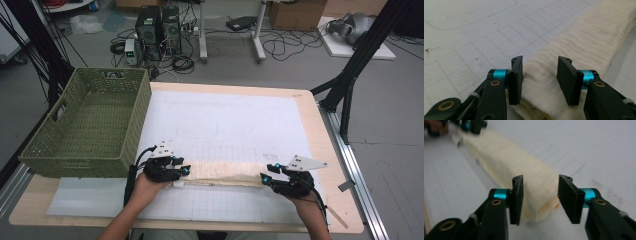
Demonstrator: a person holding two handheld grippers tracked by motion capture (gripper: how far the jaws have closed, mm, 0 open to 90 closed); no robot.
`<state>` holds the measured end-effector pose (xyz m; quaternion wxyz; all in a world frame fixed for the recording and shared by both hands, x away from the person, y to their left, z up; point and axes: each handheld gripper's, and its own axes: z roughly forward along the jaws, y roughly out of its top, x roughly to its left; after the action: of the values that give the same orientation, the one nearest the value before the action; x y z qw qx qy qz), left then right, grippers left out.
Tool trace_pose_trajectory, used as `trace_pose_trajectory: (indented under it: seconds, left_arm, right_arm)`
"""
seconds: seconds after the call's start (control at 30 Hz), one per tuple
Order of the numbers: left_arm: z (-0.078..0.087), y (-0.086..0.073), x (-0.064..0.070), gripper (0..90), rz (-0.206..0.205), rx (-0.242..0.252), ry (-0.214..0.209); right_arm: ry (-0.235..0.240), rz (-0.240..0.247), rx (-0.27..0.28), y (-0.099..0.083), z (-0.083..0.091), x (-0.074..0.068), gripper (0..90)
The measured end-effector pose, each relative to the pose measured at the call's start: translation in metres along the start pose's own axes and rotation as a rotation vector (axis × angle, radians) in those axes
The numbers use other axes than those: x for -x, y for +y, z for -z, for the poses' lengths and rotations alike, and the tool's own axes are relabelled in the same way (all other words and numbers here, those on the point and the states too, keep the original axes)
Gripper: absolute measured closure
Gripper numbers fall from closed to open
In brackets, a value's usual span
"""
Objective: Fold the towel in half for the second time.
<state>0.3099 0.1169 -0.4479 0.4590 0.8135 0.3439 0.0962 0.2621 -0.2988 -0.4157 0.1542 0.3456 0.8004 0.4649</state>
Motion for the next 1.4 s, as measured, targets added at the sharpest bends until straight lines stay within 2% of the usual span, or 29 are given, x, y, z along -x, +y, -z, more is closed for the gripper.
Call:
trace_pose_trajectory:
  seconds: [0.03, 0.1, 0.17, 0.23, 0.37, 0.43, 0.53, 0.67, 0.73, 0.83, 0.93, 1.0, 1.1, 1.17, 1.2, 1.3, 1.33, 1.4]
  left_arm:
    - [0.0, 0.0, 0.0, 56.5, -0.007, -0.004, -0.002]
    - [0.0, -0.001, 0.0, 56.6, -0.005, -0.001, -0.003]
    - [0.0, -0.001, 0.0, 56.6, -0.006, -0.002, -0.002]
    - [0.001, -0.001, 0.0, 56.6, -0.009, -0.002, -0.002]
    - [0.004, 0.001, 0.001, 56.8, 0.0, 0.023, -0.01]
    - [0.006, 0.005, 0.001, 57.0, 0.006, 0.054, -0.017]
    - [0.007, 0.008, 0.002, 56.9, 0.015, 0.094, -0.018]
    - [0.005, 0.009, 0.004, 56.2, 0.015, 0.096, -0.022]
    - [0.005, 0.009, 0.006, 55.3, 0.013, 0.096, -0.021]
    - [0.002, 0.01, 0.008, 54.4, 0.009, 0.091, -0.026]
    - [-0.001, 0.009, 0.011, 54.1, 0.008, 0.078, -0.049]
    - [-0.004, 0.009, 0.014, 54.5, -0.011, 0.061, -0.06]
    - [-0.01, 0.007, 0.018, 57.0, -0.049, 0.021, -0.057]
    - [-0.012, 0.005, 0.019, 59.0, -0.068, -0.003, -0.051]
    - [-0.013, 0.004, 0.02, 59.5, -0.077, -0.015, -0.05]
    - [-0.013, 0.003, 0.019, 63.0, -0.078, -0.023, -0.048]
    - [-0.013, 0.003, 0.019, 64.5, -0.081, -0.025, -0.047]
    - [-0.012, 0.002, 0.018, 65.9, -0.079, -0.027, -0.049]
  right_arm:
    - [-0.041, -0.022, 0.051, 0.005, 0.002, 0.0, 47.0]
    - [-0.108, -0.037, 0.089, 0.012, 0.002, -0.002, 47.0]
    - [-0.172, -0.018, 0.075, 0.019, -0.005, -0.006, 47.0]
    - [-0.205, 0.008, 0.036, 0.024, -0.02, -0.011, 47.0]
    - [-0.183, 0.047, -0.029, 0.028, -0.056, -0.021, 46.7]
    - [-0.157, 0.065, -0.051, 0.03, -0.071, -0.027, 47.0]
    - [-0.12, 0.085, -0.068, 0.032, -0.084, -0.036, 47.2]
    - [-0.08, 0.136, -0.123, 0.026, -0.096, -0.051, 47.4]
    - [-0.071, 0.161, -0.155, 0.021, -0.099, -0.058, 47.2]
    - [-0.061, 0.162, -0.139, 0.016, -0.096, -0.064, 46.7]
    - [-0.04, 0.18, -0.139, 0.014, -0.091, -0.067, 45.8]
    - [-0.029, 0.166, -0.116, 0.015, -0.085, -0.066, 44.5]
    - [-0.029, 0.134, -0.054, 0.02, -0.079, -0.062, 42.5]
    - [-0.034, 0.119, -0.034, 0.021, -0.08, -0.06, 44.0]
    - [-0.035, 0.118, -0.035, 0.021, -0.082, -0.06, 48.7]
    - [-0.031, 0.12, -0.1, 0.019, -0.088, -0.059, 62.1]
    - [-0.029, 0.117, -0.116, 0.018, -0.089, -0.058, 63.9]
    - [-0.057, 0.127, -0.136, 0.015, -0.087, -0.054, 65.2]
